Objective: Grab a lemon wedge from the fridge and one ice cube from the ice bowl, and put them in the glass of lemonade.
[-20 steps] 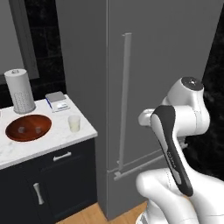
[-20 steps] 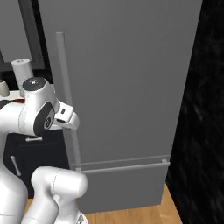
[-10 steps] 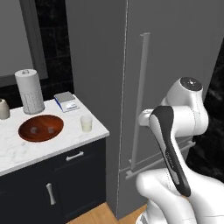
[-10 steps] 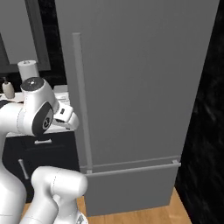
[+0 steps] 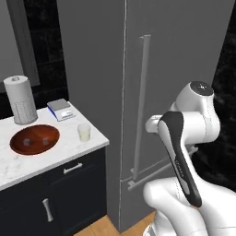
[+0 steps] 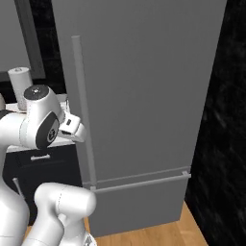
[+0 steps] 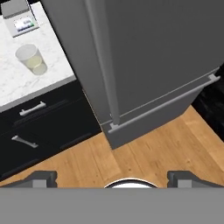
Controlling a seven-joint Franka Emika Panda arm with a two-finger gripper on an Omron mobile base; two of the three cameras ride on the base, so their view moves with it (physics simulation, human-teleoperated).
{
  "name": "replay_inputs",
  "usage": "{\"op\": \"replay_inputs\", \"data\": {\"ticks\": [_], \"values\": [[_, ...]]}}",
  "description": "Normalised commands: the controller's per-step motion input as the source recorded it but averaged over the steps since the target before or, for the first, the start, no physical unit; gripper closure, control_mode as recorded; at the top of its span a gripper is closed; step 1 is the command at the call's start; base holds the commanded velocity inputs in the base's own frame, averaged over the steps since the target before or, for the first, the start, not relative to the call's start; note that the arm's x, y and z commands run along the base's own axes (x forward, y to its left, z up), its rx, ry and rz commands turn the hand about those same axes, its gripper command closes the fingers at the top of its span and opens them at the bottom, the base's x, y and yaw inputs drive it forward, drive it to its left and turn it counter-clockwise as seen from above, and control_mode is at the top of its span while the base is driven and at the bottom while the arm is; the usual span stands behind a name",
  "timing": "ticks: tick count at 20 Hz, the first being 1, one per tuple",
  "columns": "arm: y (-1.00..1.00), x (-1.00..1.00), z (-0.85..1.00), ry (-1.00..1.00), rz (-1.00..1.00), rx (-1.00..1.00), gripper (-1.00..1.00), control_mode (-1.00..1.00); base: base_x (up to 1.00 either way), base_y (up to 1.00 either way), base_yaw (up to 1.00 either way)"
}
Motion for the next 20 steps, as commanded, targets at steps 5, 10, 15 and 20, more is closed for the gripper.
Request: {"op": "replay_inputs", "data": {"ticks": [5, 10, 15, 20], "values": [[0.00, 0.00, 0.00, 0.00, 0.00, 0.00, -1.00, 1.00, 0.04, 0.30, -0.20], [0.00, 0.00, 0.00, 0.00, 0.00, 0.00, -1.00, 1.00, 0.14, 0.38, -0.20], [0.00, 0.00, 0.00, 0.00, 0.00, 0.00, -1.00, 1.00, 0.11, 0.30, -0.15], [0.00, 0.00, 0.00, 0.00, 0.00, 0.00, -1.00, 1.00, 0.07, 0.48, -0.09]]}}
